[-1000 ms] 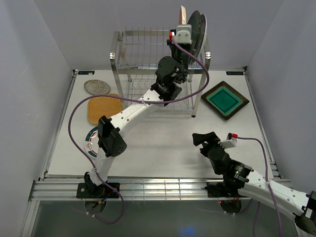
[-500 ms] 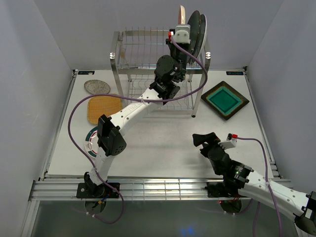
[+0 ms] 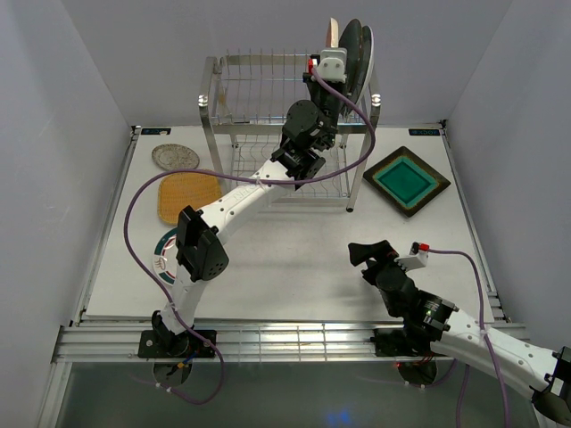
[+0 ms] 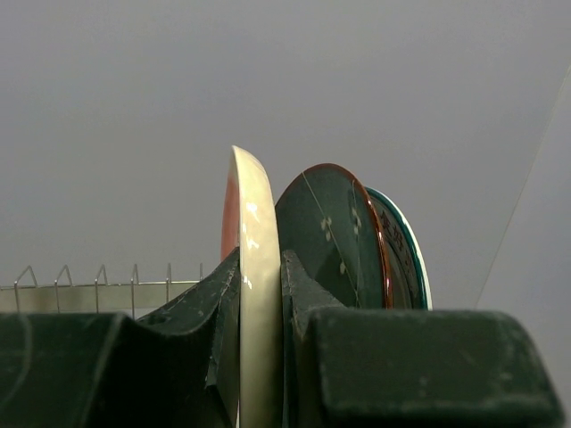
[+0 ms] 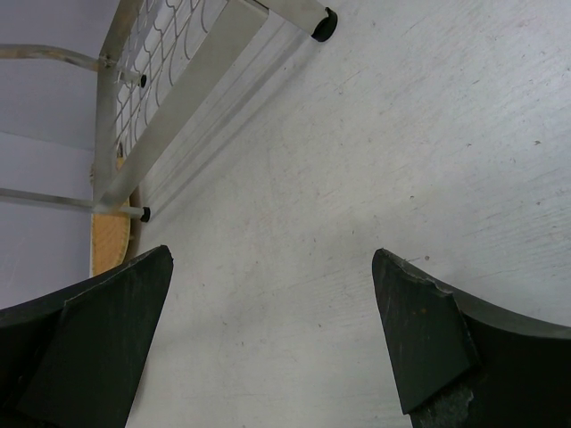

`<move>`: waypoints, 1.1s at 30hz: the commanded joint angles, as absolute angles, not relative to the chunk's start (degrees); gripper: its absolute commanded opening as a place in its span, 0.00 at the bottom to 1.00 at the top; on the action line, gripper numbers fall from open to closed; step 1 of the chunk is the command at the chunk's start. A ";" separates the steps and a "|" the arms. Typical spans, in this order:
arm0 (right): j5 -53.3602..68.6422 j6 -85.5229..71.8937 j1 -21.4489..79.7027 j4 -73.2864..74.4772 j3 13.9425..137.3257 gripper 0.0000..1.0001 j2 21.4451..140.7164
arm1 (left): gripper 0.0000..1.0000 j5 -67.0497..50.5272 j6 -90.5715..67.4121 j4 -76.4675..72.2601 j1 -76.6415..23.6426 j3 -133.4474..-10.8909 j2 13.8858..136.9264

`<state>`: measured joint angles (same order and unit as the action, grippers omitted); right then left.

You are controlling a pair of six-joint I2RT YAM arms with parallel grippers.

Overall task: Load the plates into the dish rack
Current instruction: Insert the plate into the dish rack.

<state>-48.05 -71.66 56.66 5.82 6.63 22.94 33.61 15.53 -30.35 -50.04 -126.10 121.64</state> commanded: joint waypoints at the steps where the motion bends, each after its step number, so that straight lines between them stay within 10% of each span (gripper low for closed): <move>1: -49.92 -72.25 56.87 4.57 6.33 0.98 22.41 | 0.06 29.97 15.12 -35.68 -49.83 -126.74 118.74; 33: -48.52 -72.77 56.87 4.57 6.50 0.98 23.03 | 0.45 29.70 16.43 -36.21 -50.45 -122.79 113.47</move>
